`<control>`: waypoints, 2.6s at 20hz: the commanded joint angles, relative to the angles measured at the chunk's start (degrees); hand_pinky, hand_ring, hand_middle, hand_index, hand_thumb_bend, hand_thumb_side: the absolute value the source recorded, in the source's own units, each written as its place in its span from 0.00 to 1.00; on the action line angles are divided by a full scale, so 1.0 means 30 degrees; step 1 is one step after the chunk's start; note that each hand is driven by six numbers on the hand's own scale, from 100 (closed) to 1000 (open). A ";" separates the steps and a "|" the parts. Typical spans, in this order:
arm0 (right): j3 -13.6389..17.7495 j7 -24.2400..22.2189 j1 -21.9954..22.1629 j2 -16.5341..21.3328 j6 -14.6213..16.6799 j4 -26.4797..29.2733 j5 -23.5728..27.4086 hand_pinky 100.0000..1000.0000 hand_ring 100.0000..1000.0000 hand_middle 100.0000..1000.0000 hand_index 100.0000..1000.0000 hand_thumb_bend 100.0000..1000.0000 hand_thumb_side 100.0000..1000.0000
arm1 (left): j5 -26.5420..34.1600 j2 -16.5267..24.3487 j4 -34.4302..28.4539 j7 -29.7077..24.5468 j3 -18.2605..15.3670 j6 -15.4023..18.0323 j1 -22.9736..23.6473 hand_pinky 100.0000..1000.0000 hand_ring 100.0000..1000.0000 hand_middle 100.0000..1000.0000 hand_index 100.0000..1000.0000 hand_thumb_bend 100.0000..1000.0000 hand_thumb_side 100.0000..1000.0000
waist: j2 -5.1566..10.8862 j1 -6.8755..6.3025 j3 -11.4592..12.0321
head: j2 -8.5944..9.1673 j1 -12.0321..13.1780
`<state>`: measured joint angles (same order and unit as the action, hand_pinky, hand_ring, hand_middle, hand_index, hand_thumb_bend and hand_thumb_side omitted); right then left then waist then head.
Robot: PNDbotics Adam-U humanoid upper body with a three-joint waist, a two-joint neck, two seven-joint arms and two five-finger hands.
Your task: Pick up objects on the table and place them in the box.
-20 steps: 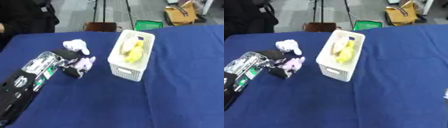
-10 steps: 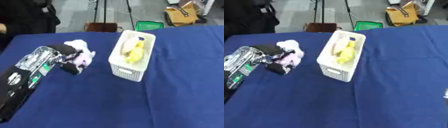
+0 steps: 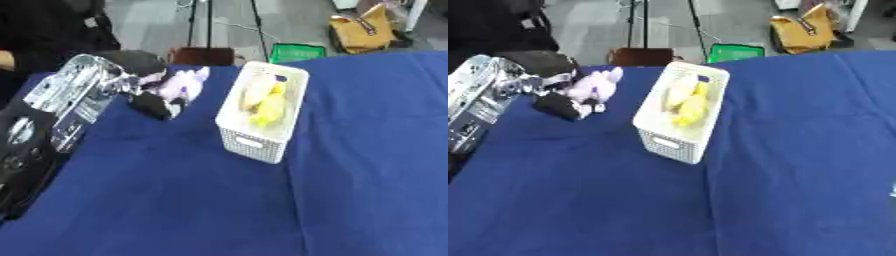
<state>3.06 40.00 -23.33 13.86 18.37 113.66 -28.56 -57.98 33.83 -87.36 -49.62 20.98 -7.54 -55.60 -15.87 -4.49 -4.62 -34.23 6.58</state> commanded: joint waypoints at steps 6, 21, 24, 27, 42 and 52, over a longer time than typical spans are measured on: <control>-0.0213 -0.0235 -0.0274 0.0399 0.0110 0.0310 0.0337 0.80 0.75 0.62 0.72 0.00 0.92 | 0.0433 -0.1321 0.2940 0.0501 -0.0618 0.0190 -0.2504 0.45 0.51 0.56 0.63 0.00 0.72 | 0.0555 -0.0170 -0.0454 | -0.0283 0.0578; -0.0565 -0.0586 -0.0916 0.0306 0.0414 0.0310 0.0697 0.80 0.75 0.62 0.72 0.00 0.92 | -0.1150 -0.4706 0.8726 0.3367 -0.1690 0.0764 -0.4849 0.44 0.50 0.55 0.63 0.00 0.73 | 0.0112 -0.0578 -0.1525 | 0.0127 0.1442; -0.0586 -0.0617 -0.1008 0.0281 0.0456 0.0310 0.0743 0.80 0.75 0.62 0.72 0.00 0.92 | -0.1089 -0.5269 0.9860 0.4588 -0.2170 0.1043 -0.4959 0.43 0.49 0.55 0.64 0.00 0.74 | 0.0027 -0.0641 -0.1631 | 0.0177 0.1510; -0.0608 -0.0637 -0.1112 0.0229 0.0504 0.0310 0.0775 0.80 0.75 0.62 0.72 0.00 0.92 | -0.0828 -0.5644 1.0687 0.5376 -0.2621 0.1043 -0.5029 0.41 0.48 0.55 0.64 0.00 0.74 | -0.0056 -0.0674 -0.1741 | 0.0269 0.1512; -0.0656 -0.0685 -0.1265 0.0162 0.0597 0.0310 0.0897 0.80 0.75 0.62 0.72 0.00 0.91 | -0.2421 -0.6502 1.3112 0.5614 -0.3489 0.1072 -0.5282 0.67 0.82 0.90 0.96 0.36 0.79 | -0.0256 -0.0862 -0.2020 | 0.0376 0.1513; -0.0645 -0.0686 -0.1195 0.0176 0.0578 0.0310 0.0921 0.80 0.75 0.62 0.72 0.00 0.91 | -0.2822 -0.6465 1.2653 0.4324 -0.3557 0.1404 -0.5318 0.75 0.89 0.98 1.00 0.69 0.80 | -0.0247 -0.0823 -0.1938 | 0.0335 0.1599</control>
<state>1.03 37.99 -26.46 13.83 20.01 113.66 -26.08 -66.48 13.63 -48.23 -36.26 10.83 -3.46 -70.04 -17.66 -7.41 -10.54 -33.61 11.14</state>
